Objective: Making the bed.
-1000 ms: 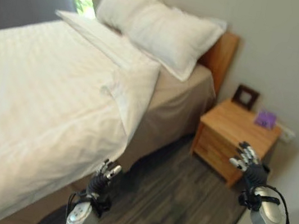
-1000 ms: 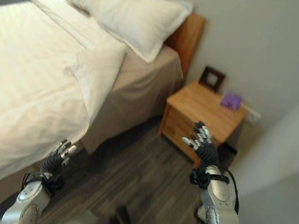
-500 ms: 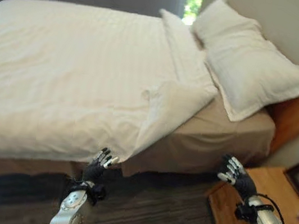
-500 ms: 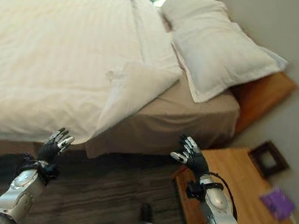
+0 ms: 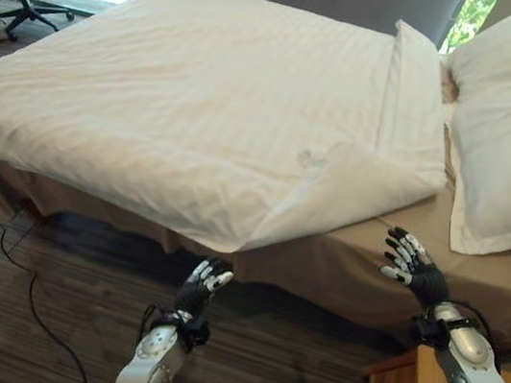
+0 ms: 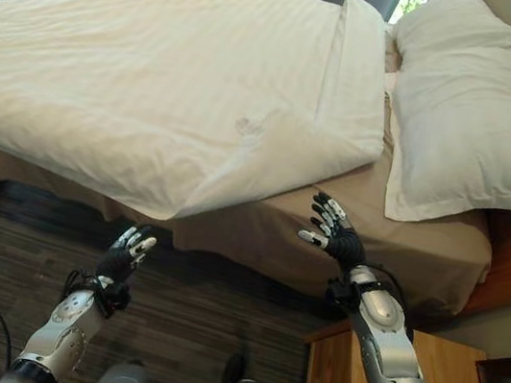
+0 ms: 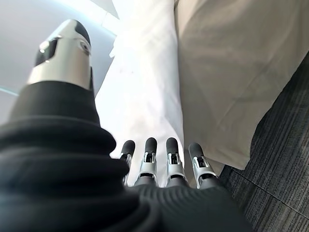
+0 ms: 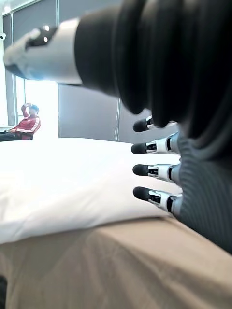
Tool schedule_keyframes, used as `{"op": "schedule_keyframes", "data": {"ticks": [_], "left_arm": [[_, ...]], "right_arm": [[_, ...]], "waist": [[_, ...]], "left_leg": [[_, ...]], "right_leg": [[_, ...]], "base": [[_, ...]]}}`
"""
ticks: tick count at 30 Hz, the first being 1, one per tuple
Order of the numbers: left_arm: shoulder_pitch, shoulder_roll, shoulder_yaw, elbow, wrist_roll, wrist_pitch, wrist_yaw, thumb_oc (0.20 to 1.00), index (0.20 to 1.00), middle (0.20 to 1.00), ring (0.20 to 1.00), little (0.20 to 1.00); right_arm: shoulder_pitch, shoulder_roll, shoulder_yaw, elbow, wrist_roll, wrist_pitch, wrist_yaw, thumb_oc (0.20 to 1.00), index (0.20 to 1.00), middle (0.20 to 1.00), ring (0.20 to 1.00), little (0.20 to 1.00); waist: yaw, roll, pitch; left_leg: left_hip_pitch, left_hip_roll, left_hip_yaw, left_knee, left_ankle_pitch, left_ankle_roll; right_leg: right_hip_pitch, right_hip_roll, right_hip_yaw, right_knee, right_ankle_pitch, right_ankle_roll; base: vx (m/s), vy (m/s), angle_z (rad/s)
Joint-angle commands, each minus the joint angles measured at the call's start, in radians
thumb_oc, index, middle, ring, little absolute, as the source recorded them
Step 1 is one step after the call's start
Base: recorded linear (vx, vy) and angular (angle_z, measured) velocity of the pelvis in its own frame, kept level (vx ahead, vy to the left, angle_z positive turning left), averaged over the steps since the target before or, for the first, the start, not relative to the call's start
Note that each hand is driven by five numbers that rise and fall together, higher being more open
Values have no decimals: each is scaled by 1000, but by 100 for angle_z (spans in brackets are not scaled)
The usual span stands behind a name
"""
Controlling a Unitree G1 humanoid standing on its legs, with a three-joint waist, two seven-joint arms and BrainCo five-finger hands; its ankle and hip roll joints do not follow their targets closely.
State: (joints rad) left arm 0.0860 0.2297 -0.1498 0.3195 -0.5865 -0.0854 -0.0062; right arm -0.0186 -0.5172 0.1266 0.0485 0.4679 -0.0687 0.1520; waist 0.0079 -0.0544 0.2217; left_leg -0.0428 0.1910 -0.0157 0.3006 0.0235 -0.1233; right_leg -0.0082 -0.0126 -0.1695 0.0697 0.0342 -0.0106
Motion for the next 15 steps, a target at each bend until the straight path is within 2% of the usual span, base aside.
{"op": "schedule_keyframes", "data": {"ticks": [1, 2, 3, 4, 6, 7, 8, 9, 11, 12, 13, 14, 15], "left_arm": [[-27, 58, 8, -80, -51, -38, 0, 1000, 1000, 1000, 1000, 1000], [-32, 53, 0, -72, -49, -36, 0, 1000, 1000, 1000, 1000, 1000], [-47, 57, -6, -60, -35, -34, -1, 1000, 1000, 1000, 1000, 1000], [-47, 56, -6, -60, -34, -35, -1, 1000, 1000, 1000, 1000, 1000], [-53, 74, -11, -56, -16, -35, -6, 1000, 1000, 1000, 1000, 1000], [-51, 81, -12, -51, -9, -36, -7, 1000, 1000, 1000, 1000, 1000], [-47, 90, -10, -48, -5, -38, -2, 1000, 1000, 1000, 1000, 1000], [-43, 96, -2, -50, -5, -42, 0, 1000, 1000, 1000, 1000, 1000], [-32, 101, 10, -53, -13, -43, 1, 1000, 1000, 1000, 1000, 1000], [-33, 105, 14, -57, -13, -45, -2, 1000, 1000, 1000, 1000, 1000], [-36, 114, 19, -58, -8, -46, 4, 1000, 1000, 1000, 1000, 1000], [-37, 114, 19, -58, -8, -46, 4, 1000, 1000, 1000, 1000, 1000], [-40, 118, 18, -55, -4, -45, 7, 1000, 1000, 1000, 1000, 1000]], "right_arm": [[15, -8, 9, -102, -11, -58, -20, 1000, 1000, 1000, 1000, 1000], [19, -6, 9, -104, -4, -58, -21, 1000, 1000, 1000, 1000, 1000], [25, 1, 3, -107, 20, -60, -24, 1000, 1000, 1000, 1000, 1000], [26, 1, 2, -107, 21, -60, -24, 1000, 1000, 1000, 1000, 1000], [17, -3, 6, -106, 33, -71, -16, 1000, 1000, 1000, 1000, 1000], [3, -11, 21, -100, 15, -72, -15, 1000, 1000, 1000, 1000, 1000], [-16, -20, 39, -97, -5, -71, -14, 1000, 1000, 1000, 1000, 1000], [-43, -28, 58, -96, -34, -64, -12, 1000, 1000, 1000, 1000, 1000], [-61, -24, 72, -95, -48, -55, -11, 1000, 1000, 1000, 1000, 1000], [-77, -19, 84, -90, -49, -53, -10, 1000, 1000, 1000, 1000, 1000], [-112, 2, 111, -74, -69, -54, -12, 1000, 1000, 1000, 1000, 1000], [-112, 2, 111, -74, -69, -55, -12, 1000, 1000, 1000, 1000, 1000], [-115, 10, 117, -69, -79, -54, -13, 1000, 1000, 1000, 1000, 1000]], "waist": [[-14, -85, -9], [-14, -79, -10], [-12, -66, -19], [-12, -68, -19], [-1, -47, -34], [10, -34, -44], [19, -25, -48], [27, -28, -50], [28, -28, -64], [32, -29, -63], [50, -40, -66], [52, -39, -68], [52, -40, -66]], "left_leg": [[-142, -53, 82, 405, 100, 49], [-175, -38, 99, 382, 91, 51], [-224, -5, 136, 253, 101, 38], [-221, -7, 137, 249, 101, 38], [-211, -13, 160, -13, 112, 31], [-200, -30, 156, -157, 154, 26], [-185, -43, 139, -218, 177, 18], [-181, -54, 113, -177, 154, 20], [-166, -57, 116, -155, 123, 28], [-150, -67, 131, -151, 109, 35], [-92, -98, 155, -178, 58, 73], [-94, -96, 156, -181, 61, 74], [-71, -113, 162, -183, 41, 95]], "right_leg": [[98, -75, 22, -43, -18, 35], [108, -73, 22, -45, -27, 34], [142, -71, 14, -68, -41, 41], [145, -73, 14, -70, -41, 41], [173, -69, 9, -97, -61, 65], [183, -64, 11, -105, -71, 76], [198, -63, 10, -101, -83, 83], [210, -72, 15, -90, -95, 87], [220, -86, 21, -72, -115, 90], [213, -100, 26, -40, -104, 99], [191, -133, 39, 73, -63, 132], [187, -132, 41, 72, -61, 132], [151, -156, 47, 187, 2, 147]], "base": [[124, -185, -24], [282, -75, 39], [239, 3, 66], [304, 54, 73], [333, 117, 5], [420, 165, -2], [429, 141, 10], [375, 101, 11], [353, 111, -27], [456, 213, -32], [321, 167, -30], [307, 174, -43], [164, 151, -49]]}}
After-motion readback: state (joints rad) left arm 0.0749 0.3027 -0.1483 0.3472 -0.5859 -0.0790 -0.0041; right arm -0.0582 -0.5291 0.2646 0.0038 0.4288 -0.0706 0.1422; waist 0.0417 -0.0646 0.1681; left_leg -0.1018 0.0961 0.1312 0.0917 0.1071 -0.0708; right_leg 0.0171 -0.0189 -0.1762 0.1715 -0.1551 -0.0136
